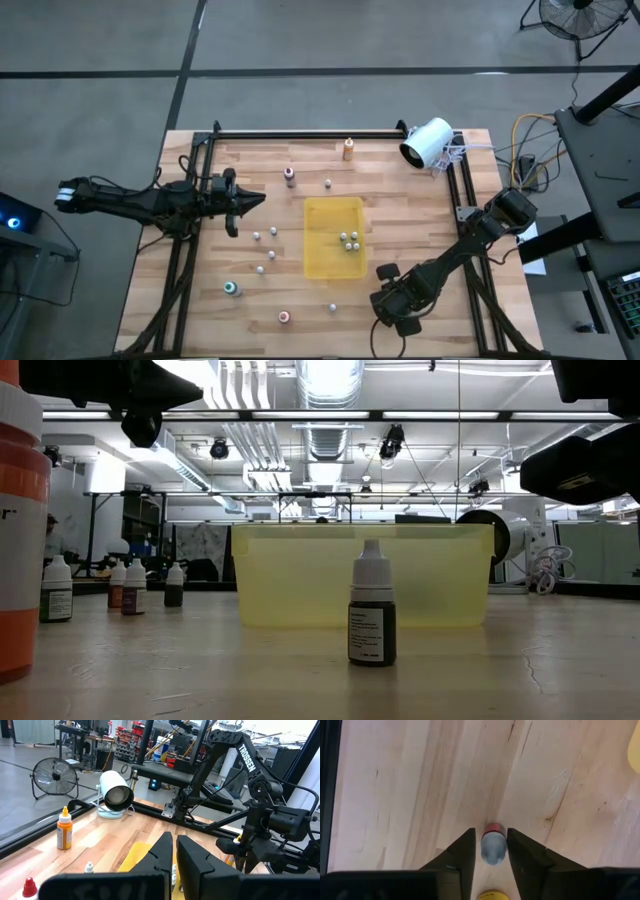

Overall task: Pick & Place food coloring
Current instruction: Put the small red food coloring bottle into the yellow bin

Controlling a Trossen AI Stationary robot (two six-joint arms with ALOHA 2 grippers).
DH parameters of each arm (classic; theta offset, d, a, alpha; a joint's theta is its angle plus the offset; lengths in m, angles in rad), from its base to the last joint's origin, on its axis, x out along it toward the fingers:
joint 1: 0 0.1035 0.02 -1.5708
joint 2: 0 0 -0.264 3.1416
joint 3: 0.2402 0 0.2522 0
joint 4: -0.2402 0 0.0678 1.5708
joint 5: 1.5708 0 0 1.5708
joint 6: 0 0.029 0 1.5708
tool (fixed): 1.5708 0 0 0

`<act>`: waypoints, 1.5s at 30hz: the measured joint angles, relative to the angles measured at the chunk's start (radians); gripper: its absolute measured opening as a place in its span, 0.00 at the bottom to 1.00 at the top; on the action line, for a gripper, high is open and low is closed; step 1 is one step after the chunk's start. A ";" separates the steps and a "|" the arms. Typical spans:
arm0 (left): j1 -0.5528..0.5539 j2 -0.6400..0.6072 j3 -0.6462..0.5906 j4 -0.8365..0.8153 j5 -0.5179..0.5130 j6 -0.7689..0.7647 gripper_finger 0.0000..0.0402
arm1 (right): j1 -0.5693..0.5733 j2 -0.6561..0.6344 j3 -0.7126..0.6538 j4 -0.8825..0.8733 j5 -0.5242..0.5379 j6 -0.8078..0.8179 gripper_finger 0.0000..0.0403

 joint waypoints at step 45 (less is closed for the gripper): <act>0.000 0.000 0.000 0.000 0.000 0.000 0.00 | -0.181 -0.048 0.331 -0.190 0.005 -0.200 0.12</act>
